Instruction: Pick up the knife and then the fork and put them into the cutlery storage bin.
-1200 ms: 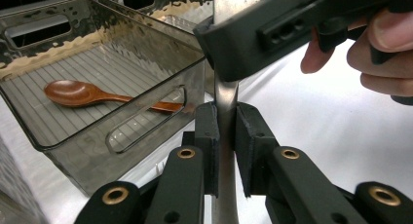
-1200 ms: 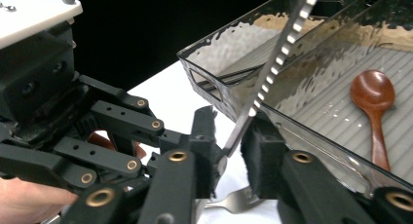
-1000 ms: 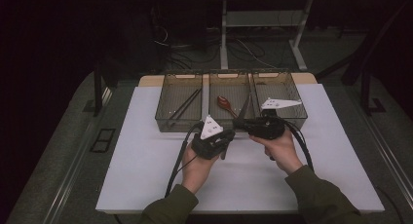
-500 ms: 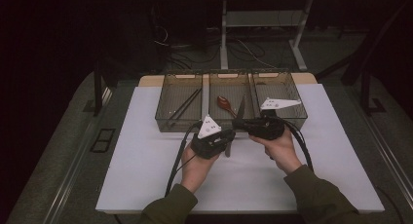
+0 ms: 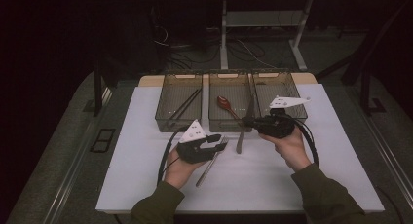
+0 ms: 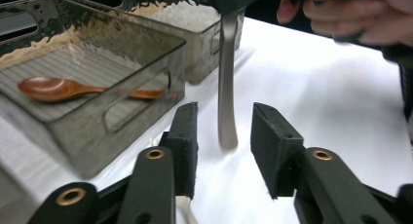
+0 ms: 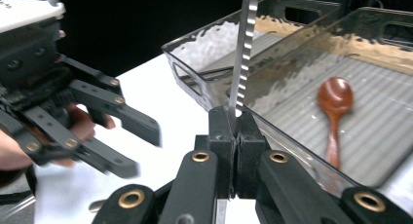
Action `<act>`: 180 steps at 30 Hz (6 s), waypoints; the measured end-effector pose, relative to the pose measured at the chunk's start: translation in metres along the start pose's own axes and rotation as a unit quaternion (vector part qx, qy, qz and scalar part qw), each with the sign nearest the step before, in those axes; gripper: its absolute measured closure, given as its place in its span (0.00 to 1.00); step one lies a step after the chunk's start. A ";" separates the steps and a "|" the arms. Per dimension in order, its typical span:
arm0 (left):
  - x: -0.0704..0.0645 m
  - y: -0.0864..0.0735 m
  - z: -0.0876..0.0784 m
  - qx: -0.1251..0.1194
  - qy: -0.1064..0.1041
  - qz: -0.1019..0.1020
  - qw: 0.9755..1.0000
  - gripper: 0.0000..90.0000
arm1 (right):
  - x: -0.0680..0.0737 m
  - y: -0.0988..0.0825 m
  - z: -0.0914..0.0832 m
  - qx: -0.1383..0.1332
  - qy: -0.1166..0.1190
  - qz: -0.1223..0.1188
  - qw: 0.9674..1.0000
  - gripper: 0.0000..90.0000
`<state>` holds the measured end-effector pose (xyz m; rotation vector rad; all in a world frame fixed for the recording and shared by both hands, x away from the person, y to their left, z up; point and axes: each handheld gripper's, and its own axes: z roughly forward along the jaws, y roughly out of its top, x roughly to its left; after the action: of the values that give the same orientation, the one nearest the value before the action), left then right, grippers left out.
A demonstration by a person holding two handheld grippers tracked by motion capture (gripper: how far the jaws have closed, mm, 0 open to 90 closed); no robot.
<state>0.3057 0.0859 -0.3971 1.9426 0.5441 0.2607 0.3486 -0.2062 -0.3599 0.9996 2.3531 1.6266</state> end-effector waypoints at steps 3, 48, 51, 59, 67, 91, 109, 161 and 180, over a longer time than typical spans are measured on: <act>0.006 -0.008 -0.011 -0.001 -0.004 -0.004 1.000 0.60 | -0.006 0.000 -0.007 0.000 -0.009 -0.001 1.000 0.97; 0.011 -0.064 -0.059 0.032 0.015 -0.035 0.999 0.00 | -0.098 0.073 -0.096 -0.003 -0.162 0.008 0.987 0.97; 0.011 -0.064 -0.059 0.033 0.014 -0.035 0.999 0.00 | -0.112 0.075 -0.094 0.010 -0.181 0.014 0.983 0.97; 0.011 -0.065 -0.060 0.031 0.011 -0.035 0.999 0.00 | -0.138 0.065 -0.088 0.051 -0.205 0.035 0.977 0.97; 0.011 -0.065 -0.060 0.031 0.009 -0.035 0.999 0.00 | -0.148 0.046 -0.083 0.100 -0.210 0.040 0.972 0.97; 0.011 -0.066 -0.058 0.037 0.002 -0.036 0.999 0.00 | -0.161 0.035 -0.050 0.127 -0.204 0.040 0.970 0.97; 0.010 -0.066 -0.057 0.038 -0.007 -0.033 0.999 0.00 | -0.177 0.026 0.004 0.160 -0.206 0.049 0.964 0.96; 0.010 -0.065 -0.055 0.056 0.008 -0.032 0.998 0.00 | -0.052 -0.032 -0.059 0.028 -0.110 -0.028 0.993 0.21; 0.000 -0.053 -0.051 0.064 0.001 -0.044 0.997 0.47 | -0.016 -0.110 -0.069 0.046 -0.098 -0.022 0.994 0.15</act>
<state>0.2707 0.1450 -0.4238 2.0366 0.6592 0.1758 0.2814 -0.2931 -0.4307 1.0639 2.3181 1.3486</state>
